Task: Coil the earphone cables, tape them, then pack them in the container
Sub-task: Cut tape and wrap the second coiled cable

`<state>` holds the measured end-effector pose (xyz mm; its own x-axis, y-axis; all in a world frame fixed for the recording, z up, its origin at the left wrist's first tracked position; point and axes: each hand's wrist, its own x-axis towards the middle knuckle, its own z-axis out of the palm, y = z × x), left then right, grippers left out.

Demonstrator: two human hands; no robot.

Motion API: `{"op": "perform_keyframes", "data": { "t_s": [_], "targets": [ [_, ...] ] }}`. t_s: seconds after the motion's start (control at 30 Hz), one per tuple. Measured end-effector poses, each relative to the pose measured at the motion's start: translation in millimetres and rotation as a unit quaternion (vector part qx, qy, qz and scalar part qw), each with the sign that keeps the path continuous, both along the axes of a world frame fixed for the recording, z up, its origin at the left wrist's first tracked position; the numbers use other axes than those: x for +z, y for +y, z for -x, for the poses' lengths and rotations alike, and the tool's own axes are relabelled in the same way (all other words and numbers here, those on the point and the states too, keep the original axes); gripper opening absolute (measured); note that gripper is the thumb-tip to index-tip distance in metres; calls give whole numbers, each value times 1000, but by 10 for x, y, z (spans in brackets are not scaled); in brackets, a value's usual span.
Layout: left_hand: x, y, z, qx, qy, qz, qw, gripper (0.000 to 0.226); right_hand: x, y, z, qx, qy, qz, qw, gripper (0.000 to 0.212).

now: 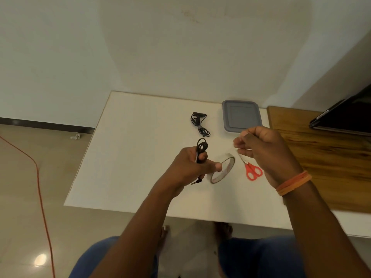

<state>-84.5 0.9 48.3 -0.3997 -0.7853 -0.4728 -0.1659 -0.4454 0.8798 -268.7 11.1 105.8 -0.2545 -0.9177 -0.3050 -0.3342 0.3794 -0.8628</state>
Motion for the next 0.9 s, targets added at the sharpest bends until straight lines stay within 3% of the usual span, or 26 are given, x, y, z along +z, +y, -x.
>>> {"op": "perform_keyframes", "data": {
  "t_s": [0.4, 0.7, 0.9],
  "targets": [
    [-129, 16, -42, 72, -54, -63, 994, 52, 15, 56, -186, 59, 113, 2, 992, 17],
    [-113, -6, 3, 62, -150, -29, 986, 50, 10, 53, -217, 56, 64, -24, 996, 16],
    [-113, -32, -21, 102, -155, 29, 982, 52, 38, 43, -216, 56, 14, -24, 998, 17]
  ]
}}
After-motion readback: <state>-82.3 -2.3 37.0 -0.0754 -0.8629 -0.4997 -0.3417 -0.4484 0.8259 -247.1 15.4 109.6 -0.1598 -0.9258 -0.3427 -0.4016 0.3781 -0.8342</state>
